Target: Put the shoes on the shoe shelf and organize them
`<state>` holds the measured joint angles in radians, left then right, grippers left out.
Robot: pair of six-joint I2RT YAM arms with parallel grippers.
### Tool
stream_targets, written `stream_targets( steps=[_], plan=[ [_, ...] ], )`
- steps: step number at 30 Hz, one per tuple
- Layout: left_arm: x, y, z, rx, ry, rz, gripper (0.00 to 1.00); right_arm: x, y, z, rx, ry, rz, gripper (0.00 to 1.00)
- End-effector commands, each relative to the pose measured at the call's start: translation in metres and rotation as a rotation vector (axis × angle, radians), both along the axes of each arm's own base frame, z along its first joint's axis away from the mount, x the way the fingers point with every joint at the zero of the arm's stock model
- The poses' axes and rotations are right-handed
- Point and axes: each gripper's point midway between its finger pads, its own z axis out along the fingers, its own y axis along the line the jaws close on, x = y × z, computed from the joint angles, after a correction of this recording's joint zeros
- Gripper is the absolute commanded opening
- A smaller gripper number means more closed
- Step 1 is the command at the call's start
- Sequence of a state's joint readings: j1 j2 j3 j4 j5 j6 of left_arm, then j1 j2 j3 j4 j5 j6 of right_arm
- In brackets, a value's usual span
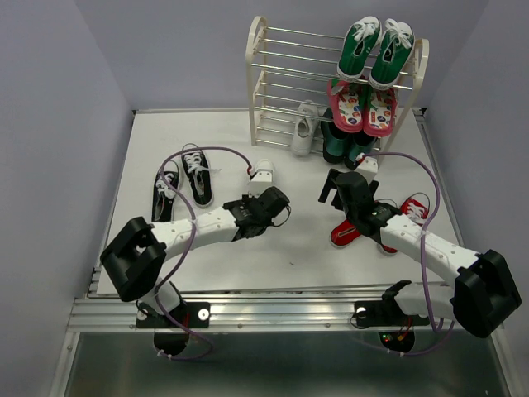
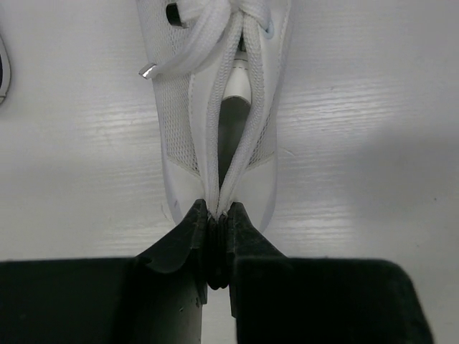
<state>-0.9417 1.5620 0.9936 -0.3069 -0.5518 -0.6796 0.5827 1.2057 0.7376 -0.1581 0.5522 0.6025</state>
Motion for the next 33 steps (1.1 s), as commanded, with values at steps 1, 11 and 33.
stream_targets(
  steps=[1,11,33],
  plan=[
    [0.019,-0.018,0.073,-0.112,-0.232,-0.111,0.0,0.002,-0.009,0.004,-0.037,-0.02,-0.026,1.0],
    [0.05,-0.018,0.082,-0.027,-0.262,-0.127,0.0,0.002,-0.01,0.0,-0.068,-0.007,-0.014,1.0],
    [0.158,-0.023,0.093,-0.007,-0.257,-0.142,0.0,-0.012,0.011,-0.009,0.022,0.023,0.107,1.0]
  ],
)
